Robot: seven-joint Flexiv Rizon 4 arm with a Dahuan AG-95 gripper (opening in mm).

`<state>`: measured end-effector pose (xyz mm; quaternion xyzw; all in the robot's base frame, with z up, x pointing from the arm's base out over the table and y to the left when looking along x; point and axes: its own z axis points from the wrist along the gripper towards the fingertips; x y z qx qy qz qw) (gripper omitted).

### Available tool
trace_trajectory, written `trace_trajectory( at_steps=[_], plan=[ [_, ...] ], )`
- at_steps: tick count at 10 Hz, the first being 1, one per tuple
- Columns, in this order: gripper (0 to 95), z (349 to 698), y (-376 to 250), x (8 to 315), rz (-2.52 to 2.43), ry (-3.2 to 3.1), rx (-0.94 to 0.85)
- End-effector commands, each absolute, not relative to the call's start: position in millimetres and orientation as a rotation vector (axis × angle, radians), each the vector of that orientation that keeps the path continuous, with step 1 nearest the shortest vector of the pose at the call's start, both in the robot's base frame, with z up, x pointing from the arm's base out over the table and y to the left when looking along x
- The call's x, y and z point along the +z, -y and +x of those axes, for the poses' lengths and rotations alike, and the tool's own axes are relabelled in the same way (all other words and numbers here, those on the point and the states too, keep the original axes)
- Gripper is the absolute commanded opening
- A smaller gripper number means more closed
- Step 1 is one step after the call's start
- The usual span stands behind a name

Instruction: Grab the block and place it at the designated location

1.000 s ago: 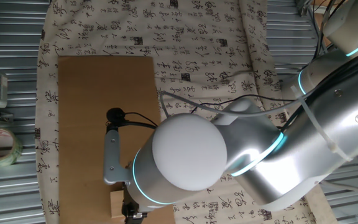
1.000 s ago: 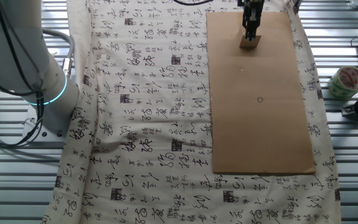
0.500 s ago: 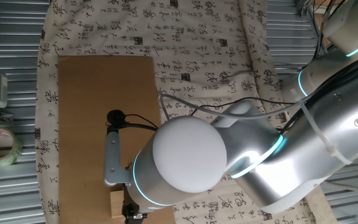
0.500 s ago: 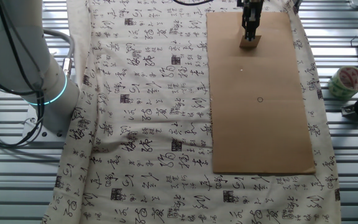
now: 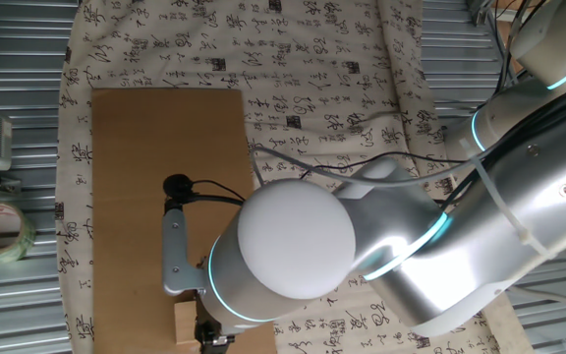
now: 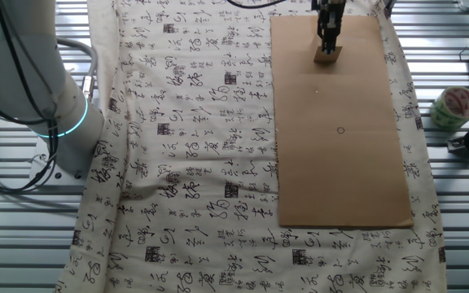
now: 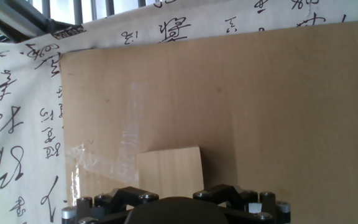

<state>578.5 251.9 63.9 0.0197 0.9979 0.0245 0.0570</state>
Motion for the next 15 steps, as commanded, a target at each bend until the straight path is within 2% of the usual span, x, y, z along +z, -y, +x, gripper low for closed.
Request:
trace_trajectory(
  at_steps=[1,5,6,15],
  plan=[
    [95.0,578.2,-251.8,62.7,0.059,-3.025,0.073],
    [95.0,577.5,-251.0,58.2,0.051,-3.021,0.067],
    [76.0,577.3,-251.4,58.0,0.049,-3.022,0.063],
    [76.0,576.2,-252.5,55.0,0.052,-3.023,0.060]
  ],
)
